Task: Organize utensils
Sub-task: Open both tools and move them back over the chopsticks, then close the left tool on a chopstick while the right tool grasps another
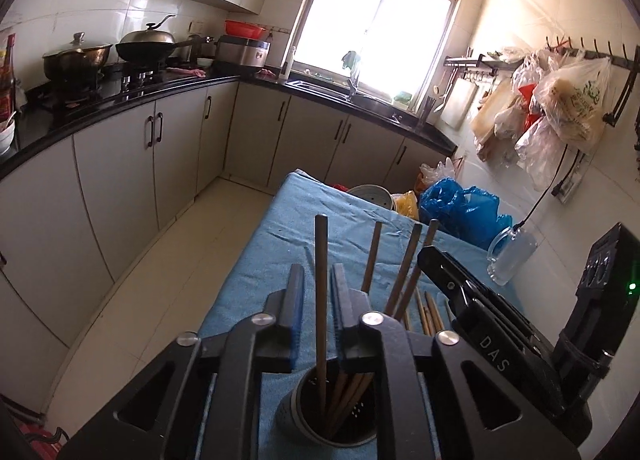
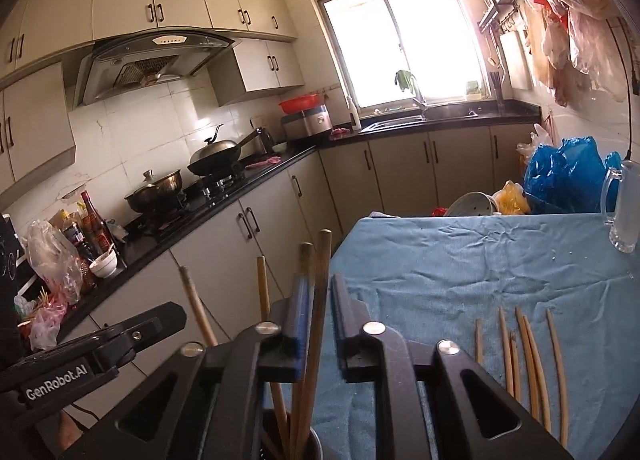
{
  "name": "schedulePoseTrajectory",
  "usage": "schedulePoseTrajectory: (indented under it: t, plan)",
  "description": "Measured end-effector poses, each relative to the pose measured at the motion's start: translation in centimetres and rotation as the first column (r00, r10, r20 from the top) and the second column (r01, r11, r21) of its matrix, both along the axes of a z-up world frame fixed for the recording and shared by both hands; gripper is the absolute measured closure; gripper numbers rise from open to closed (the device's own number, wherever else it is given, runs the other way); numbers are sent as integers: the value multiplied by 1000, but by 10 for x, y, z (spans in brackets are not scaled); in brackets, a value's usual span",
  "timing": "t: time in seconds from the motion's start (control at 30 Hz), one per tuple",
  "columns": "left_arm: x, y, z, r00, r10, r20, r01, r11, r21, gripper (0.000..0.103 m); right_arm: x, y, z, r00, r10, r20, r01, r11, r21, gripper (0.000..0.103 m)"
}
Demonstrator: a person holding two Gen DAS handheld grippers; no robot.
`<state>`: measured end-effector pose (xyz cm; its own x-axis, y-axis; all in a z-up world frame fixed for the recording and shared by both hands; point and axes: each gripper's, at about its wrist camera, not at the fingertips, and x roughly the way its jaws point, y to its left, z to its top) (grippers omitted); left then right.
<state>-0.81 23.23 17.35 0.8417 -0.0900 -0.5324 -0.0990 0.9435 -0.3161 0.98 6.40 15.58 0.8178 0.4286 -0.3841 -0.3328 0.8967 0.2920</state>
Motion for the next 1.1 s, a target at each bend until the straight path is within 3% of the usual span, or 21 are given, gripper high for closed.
schedulePoseTrajectory:
  t: [0.17,0.3,0.43,0.53,0.63,0.77,1.1]
  plan:
    - [-25,-4,15,999,29,46,-29,999,13,82,-11,-23,11,1000,-28,14,28,999,24,66]
    - [-50,-22,23,997,-11,72,11,1000,0,80,-21,-63,12,998,-65,-1,65,997,31,53]
    - [-67,-52,21,994,-83,72,84,996,-7,77,-25,-117,-6,986,-153,-64,153,988,-9,51]
    - [-71,-82,11,987,-154,46,154,988,-2,74,-25,-163,-35,960,-227,-166,221,974,-56,51]
    - [-68,-120,-13,974,-224,-22,224,975,5,73,-26,-200,-74,925,-250,-287,231,968,-98,51]
    - [-53,-164,-54,946,-293,-141,296,955,1,73,-28,-221,-109,896,-219,-387,191,975,-111,51]
    - [6,-199,-129,919,-211,-333,258,960,105,73,-7,-218,-139,890,-142,-432,94,987,-132,64]
